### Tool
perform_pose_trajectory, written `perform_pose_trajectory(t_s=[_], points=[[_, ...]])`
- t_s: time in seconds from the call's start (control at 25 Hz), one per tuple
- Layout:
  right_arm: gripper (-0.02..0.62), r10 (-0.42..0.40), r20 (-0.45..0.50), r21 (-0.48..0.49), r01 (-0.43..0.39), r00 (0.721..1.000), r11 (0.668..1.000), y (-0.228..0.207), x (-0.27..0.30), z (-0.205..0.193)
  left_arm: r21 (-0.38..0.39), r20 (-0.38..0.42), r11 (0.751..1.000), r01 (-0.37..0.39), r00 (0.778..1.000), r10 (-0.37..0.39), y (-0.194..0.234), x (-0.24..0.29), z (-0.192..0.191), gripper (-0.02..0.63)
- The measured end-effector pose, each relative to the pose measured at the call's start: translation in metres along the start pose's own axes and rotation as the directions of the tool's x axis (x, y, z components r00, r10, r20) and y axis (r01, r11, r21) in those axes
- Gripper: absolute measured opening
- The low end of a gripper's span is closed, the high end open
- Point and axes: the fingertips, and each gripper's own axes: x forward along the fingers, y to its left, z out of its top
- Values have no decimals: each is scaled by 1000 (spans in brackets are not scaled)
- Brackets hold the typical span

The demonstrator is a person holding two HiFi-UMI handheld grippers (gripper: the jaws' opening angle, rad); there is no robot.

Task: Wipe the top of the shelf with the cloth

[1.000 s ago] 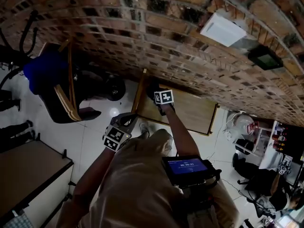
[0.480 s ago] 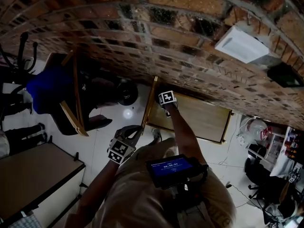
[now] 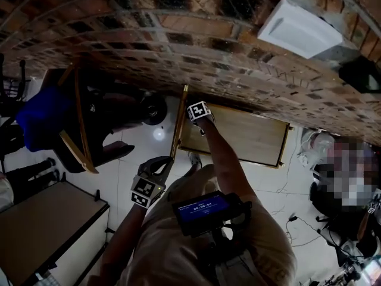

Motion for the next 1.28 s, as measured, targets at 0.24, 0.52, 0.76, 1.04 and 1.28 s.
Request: perform_pose_trajectory(t_s=[0.24, 0.52, 0.76, 1.04, 1.28], points=[[95, -75, 7, 51, 75, 997, 996, -29, -18, -17, 27, -10, 999, 18, 1000, -18, -11, 4, 0, 5], [92, -99, 49, 198, 88, 994, 976, -82, -43, -56, 47, -24, 998, 38, 999, -37, -25, 17, 2, 5], [91, -171, 69, 291, 144, 983, 946, -142, -75, -98, 72, -28, 996, 61, 998, -60, -45, 35, 13, 5], [91, -218, 37, 357, 191, 975, 914, -204, -116, -149, 74, -25, 995, 67, 998, -65, -73, 61, 30, 5], [91, -228, -20, 421, 215, 973, 881, -260, -156, -204, 66, -24, 996, 60, 998, -59, -107, 85, 47, 5]])
